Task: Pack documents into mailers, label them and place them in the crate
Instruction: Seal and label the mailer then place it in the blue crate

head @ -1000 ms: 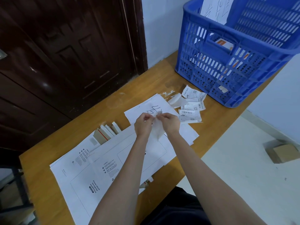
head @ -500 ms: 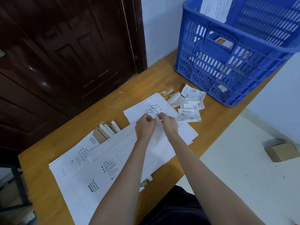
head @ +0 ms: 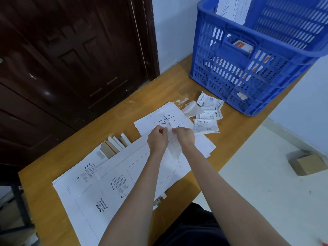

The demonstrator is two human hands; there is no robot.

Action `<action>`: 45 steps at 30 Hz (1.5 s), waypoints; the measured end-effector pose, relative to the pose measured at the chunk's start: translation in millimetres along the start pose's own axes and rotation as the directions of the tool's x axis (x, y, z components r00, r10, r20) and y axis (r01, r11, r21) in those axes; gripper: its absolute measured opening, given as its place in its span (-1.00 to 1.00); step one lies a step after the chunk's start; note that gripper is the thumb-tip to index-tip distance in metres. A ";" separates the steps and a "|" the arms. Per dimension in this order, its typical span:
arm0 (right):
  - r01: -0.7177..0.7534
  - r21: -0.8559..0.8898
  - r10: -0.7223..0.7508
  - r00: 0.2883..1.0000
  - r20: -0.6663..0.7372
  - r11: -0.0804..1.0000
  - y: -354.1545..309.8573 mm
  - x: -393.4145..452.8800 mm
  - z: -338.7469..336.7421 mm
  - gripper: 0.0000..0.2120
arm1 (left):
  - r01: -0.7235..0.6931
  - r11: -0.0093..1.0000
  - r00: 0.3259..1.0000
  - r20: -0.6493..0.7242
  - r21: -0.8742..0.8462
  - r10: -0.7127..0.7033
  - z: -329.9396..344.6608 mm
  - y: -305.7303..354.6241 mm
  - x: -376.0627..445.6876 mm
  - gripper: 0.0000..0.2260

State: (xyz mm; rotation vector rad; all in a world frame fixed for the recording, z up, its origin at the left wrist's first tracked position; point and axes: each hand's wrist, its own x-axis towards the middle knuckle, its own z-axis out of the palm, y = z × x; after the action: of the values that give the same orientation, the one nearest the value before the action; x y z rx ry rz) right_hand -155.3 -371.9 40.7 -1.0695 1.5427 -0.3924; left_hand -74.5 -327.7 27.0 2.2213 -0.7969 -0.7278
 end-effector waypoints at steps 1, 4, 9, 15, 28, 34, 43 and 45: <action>-0.047 0.037 0.046 0.999 0.005 0.998 0.5 -0.4 -1.3 -0.77 | 0.021 1.000 1.000 0.007 -0.015 -0.021 0.6 -0.6 -0.2 -0.83; -0.101 0.051 0.100 0.995 0.016 0.994 2.5 -1.3 -3.7 -0.84 | 0.058 0.997 0.998 0.013 -0.051 -0.058 2.7 -2.6 -2.4 -0.83; -0.033 -0.013 0.033 0.999 0.004 0.999 0.6 -5.4 -2.0 -0.76 | 0.016 0.996 1.000 0.026 -0.084 -0.014 4.7 0.6 -4.3 -0.83; 0.216 -0.186 -0.223 0.975 -0.020 0.959 6.2 -4.4 4.8 -0.82 | 0.096 0.993 0.995 -0.013 -0.069 -0.097 4.9 11.4 -5.4 -0.71; -0.019 0.199 0.020 1.000 -0.005 0.980 8.1 2.0 7.9 -0.76 | 0.165 0.930 0.982 -0.036 -0.327 -0.187 14.8 7.4 1.5 -0.69; -0.021 0.088 0.023 0.999 -0.026 0.996 10.9 6.5 0.6 -0.86 | 0.252 0.955 0.968 0.055 -0.156 -0.246 13.3 10.7 1.3 -0.64; -0.014 0.140 0.023 0.998 -0.061 0.990 8.0 8.2 4.7 -0.81 | -0.136 0.970 0.990 -0.017 0.202 0.142 22.6 8.4 -9.4 -0.68; 0.003 0.153 0.008 0.998 -0.070 0.988 9.3 8.7 5.4 -0.74 | -0.190 0.954 0.979 -0.035 0.233 0.203 24.6 5.7 -12.5 -0.72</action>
State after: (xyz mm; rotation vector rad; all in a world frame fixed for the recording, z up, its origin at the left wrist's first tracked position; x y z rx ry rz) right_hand -153.5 -372.3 27.0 -0.9430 1.5490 -0.5428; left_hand -101.2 -332.0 19.1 2.3095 -1.1017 -0.4923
